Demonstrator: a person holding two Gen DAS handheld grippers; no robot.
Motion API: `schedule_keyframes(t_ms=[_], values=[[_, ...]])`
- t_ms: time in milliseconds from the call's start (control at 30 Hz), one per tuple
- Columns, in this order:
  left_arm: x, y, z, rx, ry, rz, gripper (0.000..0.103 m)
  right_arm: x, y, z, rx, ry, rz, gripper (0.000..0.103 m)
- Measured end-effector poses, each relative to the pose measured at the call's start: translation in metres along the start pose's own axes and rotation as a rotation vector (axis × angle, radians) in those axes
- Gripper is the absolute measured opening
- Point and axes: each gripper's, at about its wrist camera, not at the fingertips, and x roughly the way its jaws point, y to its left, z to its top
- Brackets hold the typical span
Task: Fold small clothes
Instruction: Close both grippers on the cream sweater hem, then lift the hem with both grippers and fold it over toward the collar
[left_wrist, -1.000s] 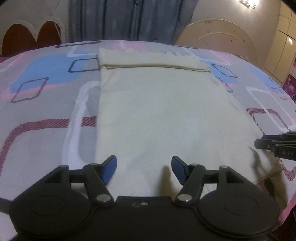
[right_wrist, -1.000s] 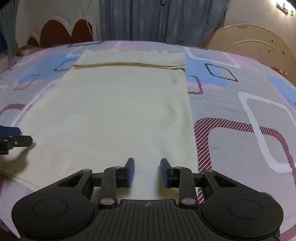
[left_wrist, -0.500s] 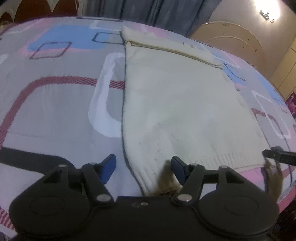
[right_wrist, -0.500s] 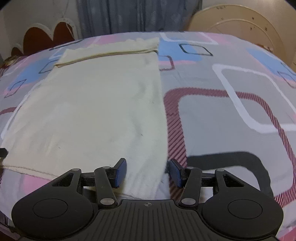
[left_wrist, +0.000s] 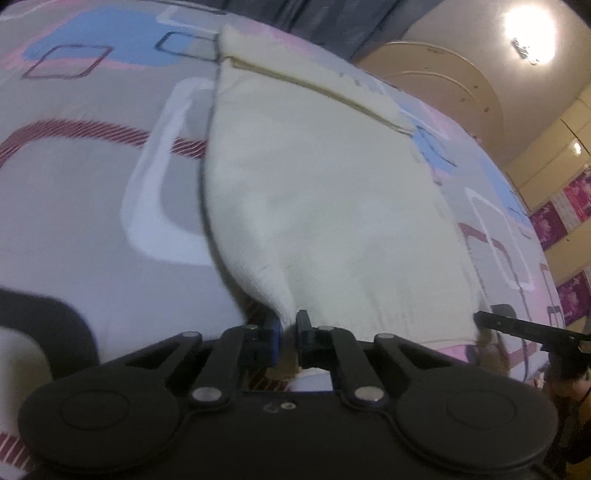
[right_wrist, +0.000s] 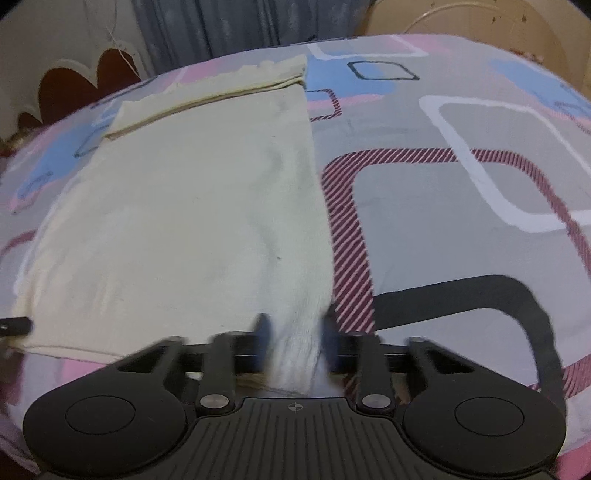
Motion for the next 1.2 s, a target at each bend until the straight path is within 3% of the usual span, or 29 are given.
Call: schedule_keyframes(t_ms=[167, 600, 900, 1200], values=[[-0.005, -0.009, 0.016, 0.029, -0.049, -0.020, 0.007, -0.004, 0.001, 0.012, -0.003, 0.009, 0.076, 0.006], [-0.012, -0.024, 0.080, 0.061, -0.243, -0.025, 0.006, -0.014, 0.004, 0.083, 0.105, -0.132, 0.315, 0.006], [0.010, -0.019, 0.143, 0.022, -0.332, -0.011, 0.006, 0.010, -0.008, 0.156, 0.139, -0.223, 0.357, 0.006], [0.051, -0.013, 0.210, 0.004, -0.436, 0.025, 0.006, 0.061, -0.012, 0.238, 0.152, -0.292, 0.360, 0.006]])
